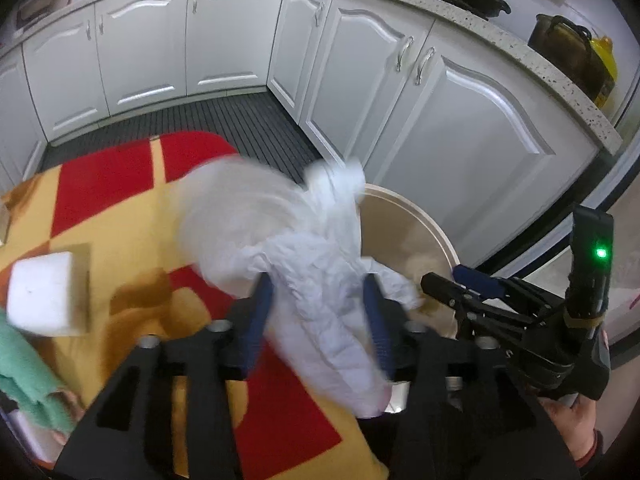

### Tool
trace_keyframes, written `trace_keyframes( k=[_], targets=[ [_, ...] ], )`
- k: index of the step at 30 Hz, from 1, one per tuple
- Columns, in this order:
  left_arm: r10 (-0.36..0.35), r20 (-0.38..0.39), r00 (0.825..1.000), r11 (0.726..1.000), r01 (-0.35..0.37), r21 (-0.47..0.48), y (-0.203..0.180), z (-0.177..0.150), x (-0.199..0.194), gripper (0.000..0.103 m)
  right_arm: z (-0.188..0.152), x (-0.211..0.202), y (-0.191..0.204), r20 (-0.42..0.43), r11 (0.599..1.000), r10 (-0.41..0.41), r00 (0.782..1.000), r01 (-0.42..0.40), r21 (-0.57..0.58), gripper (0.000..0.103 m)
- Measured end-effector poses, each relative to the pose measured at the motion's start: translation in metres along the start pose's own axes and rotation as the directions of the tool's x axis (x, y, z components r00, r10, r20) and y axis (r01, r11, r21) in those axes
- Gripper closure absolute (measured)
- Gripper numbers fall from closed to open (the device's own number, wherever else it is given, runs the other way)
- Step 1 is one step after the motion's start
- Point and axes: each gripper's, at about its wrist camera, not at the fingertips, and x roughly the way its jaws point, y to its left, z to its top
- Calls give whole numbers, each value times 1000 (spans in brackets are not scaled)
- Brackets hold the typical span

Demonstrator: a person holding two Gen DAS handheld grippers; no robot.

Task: Collect trash
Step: 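Carry the beige cloth to the bin with the right gripper and release it, then grasp the green towel with the right gripper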

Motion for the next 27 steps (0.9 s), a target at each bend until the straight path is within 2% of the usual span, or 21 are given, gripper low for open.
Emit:
trace_keyframes(
  k=[1, 8, 14, 20, 27],
  targets=[
    [0, 6, 1000, 1000, 0, -3, 0, 0, 0, 45, -1, 0, -1, 7, 1000, -5, 1000, 5, 1, 52],
    [31, 4, 1000, 999, -31, 11, 5, -5, 0, 42, -7, -4, -9, 0, 1000, 16, 1000, -16, 24, 51],
    [47, 28, 998, 999, -48, 19, 8, -12, -17, 42, -10, -8, 6, -1, 999, 37, 999, -37, 3, 51],
    [70, 53, 996, 998, -70, 2, 22, -22, -43, 42, -10, -24, 34, 32, 996, 87, 996, -86, -25, 48],
    [132, 65, 989, 990, -129, -47, 68, -46, -88, 42, -11, -35, 89, 42, 983, 151, 988, -146, -110, 46]
  ],
)
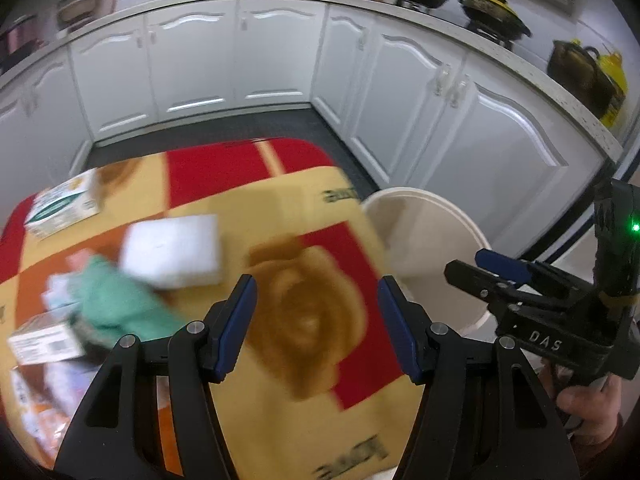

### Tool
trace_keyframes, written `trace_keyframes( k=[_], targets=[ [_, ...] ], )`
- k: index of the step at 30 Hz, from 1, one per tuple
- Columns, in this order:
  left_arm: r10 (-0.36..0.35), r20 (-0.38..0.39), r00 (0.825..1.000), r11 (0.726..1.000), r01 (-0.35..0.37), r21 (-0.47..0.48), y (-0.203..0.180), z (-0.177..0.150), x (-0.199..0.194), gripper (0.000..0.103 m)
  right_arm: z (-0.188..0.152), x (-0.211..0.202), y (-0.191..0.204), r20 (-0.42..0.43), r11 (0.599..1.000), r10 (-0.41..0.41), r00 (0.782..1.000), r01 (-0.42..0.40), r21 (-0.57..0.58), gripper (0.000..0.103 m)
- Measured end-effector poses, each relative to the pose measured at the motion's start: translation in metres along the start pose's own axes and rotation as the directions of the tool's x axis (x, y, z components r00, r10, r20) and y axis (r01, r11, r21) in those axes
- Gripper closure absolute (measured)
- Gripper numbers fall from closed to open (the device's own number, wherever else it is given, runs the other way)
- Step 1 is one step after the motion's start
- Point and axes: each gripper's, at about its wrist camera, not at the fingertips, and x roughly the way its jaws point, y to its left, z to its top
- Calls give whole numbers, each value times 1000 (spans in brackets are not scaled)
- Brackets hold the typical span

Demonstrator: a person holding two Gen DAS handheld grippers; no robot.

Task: Collect trash
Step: 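Grasp the green towel with the right gripper, then grasp the Watermelon Frost box with the left gripper while the right gripper holds the towel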

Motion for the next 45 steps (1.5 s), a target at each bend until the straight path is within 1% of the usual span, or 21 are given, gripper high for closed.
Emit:
trace_keyframes(
  k=[3, 8, 10, 14, 20, 24, 26, 32, 34, 36, 38, 39, 40, 43, 45],
  targets=[
    [24, 8, 1000, 999, -24, -40, 30, -7, -19, 42, 2, 4, 23, -5, 999, 30, 1000, -30, -35, 46],
    [92, 27, 995, 991, -89, -95, 81, -21, -49, 42, 2, 12, 62, -31, 991, 106, 994, -108, -79, 46],
    [119, 26, 992, 987, -116, -113, 102, -27, -60, 42, 1, 16, 77, -40, 987, 122, 992, -126, -98, 46],
    [177, 30, 984, 976, -172, -135, 138, -39, -76, 42, 2, 25, 108, -63, 978, 148, 987, -156, -137, 46],
    [213, 6, 977, 955, -207, -211, 186, -58, -86, 42, 1, 38, 144, -87, 961, 193, 977, -206, -186, 46],
    [219, -3, 976, 946, -213, -245, 204, -67, -88, 42, 3, 54, 169, -122, 946, 222, 967, -244, -212, 46],
    [218, -8, 976, 943, -212, -256, 209, -69, -88, 42, 3, 63, 182, -136, 938, 235, 962, -261, -228, 48],
    [199, -30, 980, 938, -199, -283, 224, -74, -83, 42, 8, 96, 216, -208, 912, 263, 942, -313, -264, 49],
    [199, -45, 979, 936, -203, -286, 227, -77, -78, 42, 8, 109, 224, -243, 905, 259, 935, -323, -276, 49],
    [203, -67, 977, 936, -214, -279, 228, -79, -73, 42, 6, 123, 230, -263, 907, 244, 933, -316, -278, 49],
    [222, -89, 971, 933, -238, -270, 229, -81, -68, 42, 6, 135, 233, -273, 911, 254, 928, -324, -254, 53],
    [238, -105, 965, 928, -258, -268, 231, -82, -65, 42, 6, 138, 232, -272, 912, 273, 923, -338, -233, 57],
    [251, -119, 961, 923, -275, -268, 233, -83, -61, 42, 7, 137, 232, -263, 912, 279, 924, -341, -227, 61],
    [278, -153, 948, 909, -312, -276, 241, -80, -45, 42, 9, 126, 231, -228, 910, 275, 934, -329, -251, 71],
    [290, -157, 944, 902, -324, -285, 247, -75, -36, 42, 10, 113, 227, -191, 913, 266, 945, -310, -265, 73]
  ],
)
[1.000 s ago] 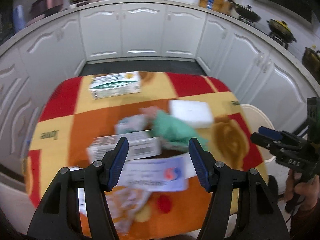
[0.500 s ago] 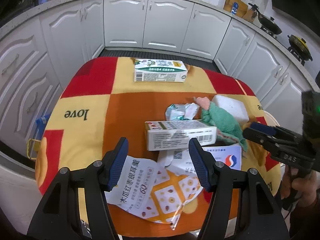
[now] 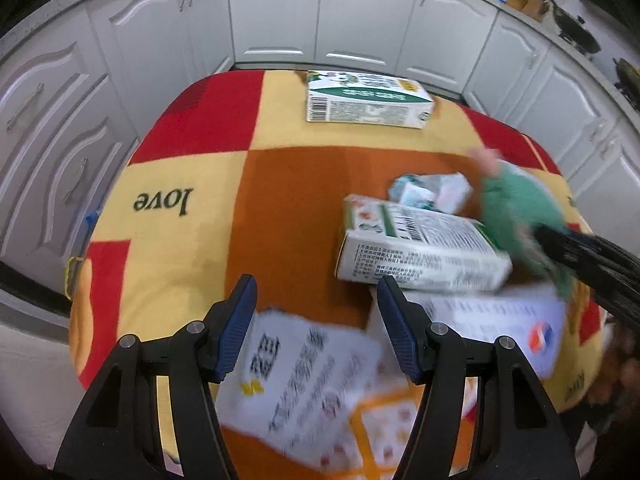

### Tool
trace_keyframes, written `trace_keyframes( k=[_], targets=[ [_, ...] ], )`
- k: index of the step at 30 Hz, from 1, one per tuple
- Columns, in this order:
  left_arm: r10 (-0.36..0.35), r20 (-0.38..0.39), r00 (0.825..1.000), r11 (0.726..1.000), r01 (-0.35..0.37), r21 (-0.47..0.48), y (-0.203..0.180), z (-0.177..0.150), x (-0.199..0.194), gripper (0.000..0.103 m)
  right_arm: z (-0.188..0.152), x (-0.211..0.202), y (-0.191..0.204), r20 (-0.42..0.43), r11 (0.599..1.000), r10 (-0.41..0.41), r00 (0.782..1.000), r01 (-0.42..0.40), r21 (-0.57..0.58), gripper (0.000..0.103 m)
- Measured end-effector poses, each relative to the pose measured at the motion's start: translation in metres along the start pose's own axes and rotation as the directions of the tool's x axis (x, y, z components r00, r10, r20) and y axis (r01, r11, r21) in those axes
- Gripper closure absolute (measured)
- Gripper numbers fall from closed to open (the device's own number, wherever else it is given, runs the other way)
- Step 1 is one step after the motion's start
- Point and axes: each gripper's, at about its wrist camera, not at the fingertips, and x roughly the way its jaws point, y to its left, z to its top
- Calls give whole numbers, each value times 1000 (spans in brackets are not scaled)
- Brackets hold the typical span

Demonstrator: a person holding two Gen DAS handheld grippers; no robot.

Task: Collect trash
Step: 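Grasp the Watermelon Frost box with the left gripper while the right gripper holds the towel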

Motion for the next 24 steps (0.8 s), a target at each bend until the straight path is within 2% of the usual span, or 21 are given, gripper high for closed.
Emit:
trace_keyframes(
  k=[3, 8, 11, 14, 19, 24],
  targets=[
    [8, 6, 1000, 999, -8, -32, 3, 15, 14, 42, -2, -21, -5, 43, 1000, 3, 999, -3, 15, 74],
    [13, 14, 1000, 996, -12, -90, 13, 41, 33, 42, -11, -47, -13, 61, 1000, -23, 998, 22, 17, 74],
    [-54, -3, 999, 985, 53, -161, 25, 47, 30, 42, -18, -55, -18, 55, 999, -27, 998, 26, 23, 74],
    [-150, 4, 989, 969, 148, -196, 26, 43, 15, 42, -24, -60, -20, 48, 999, -34, 998, 33, 22, 74],
    [-216, 0, 976, 955, 211, -208, 3, 36, 5, 32, -29, -65, -27, 61, 999, -15, 998, 12, 53, 74],
    [-217, 4, 976, 949, 212, -235, -24, 45, 13, 32, -33, -66, -29, 63, 997, 6, 998, -11, 77, 74]
  ],
)
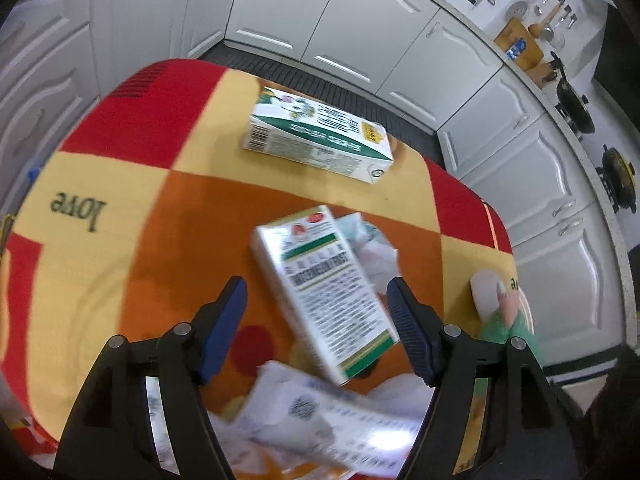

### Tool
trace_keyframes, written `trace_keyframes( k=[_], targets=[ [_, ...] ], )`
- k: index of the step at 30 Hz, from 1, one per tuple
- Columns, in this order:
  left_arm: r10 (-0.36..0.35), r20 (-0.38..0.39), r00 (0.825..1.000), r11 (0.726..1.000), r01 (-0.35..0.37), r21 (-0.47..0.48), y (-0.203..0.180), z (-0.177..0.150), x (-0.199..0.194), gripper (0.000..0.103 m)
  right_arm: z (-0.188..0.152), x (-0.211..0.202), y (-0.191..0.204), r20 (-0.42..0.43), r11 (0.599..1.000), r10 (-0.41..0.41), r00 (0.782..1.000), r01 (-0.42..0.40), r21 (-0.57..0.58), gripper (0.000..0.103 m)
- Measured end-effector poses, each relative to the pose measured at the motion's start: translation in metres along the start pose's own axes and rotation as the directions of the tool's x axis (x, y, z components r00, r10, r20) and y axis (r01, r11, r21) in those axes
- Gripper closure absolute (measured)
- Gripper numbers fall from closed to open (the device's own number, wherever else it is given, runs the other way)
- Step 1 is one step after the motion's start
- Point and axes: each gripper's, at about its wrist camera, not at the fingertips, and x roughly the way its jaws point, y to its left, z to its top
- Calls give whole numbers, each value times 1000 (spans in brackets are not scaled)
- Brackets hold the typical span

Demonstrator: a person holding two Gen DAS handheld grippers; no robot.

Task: Collect trash
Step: 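Grasp the Watermelon Frost box with the left gripper while the right gripper holds the towel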

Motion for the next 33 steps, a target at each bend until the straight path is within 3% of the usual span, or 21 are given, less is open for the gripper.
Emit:
trace_keyframes(
  k=[10, 24, 33],
  targets=[
    [116, -82, 990, 991, -110, 72, -25, -1, 38, 33, -6, -12, -9, 15, 1000, 20, 1000, -21, 19, 74],
    [14, 26, 1000, 997, -16, 70, -14, 6, -25, 44, -4, -23, 0, 67, 1000, 19, 998, -20, 18, 74],
    [-17, 65, 998, 987, 7, 160, -46, -16, -52, 46, -5, -40, 7, 106, 1000, 0, 994, 0, 1, 74]
  ],
)
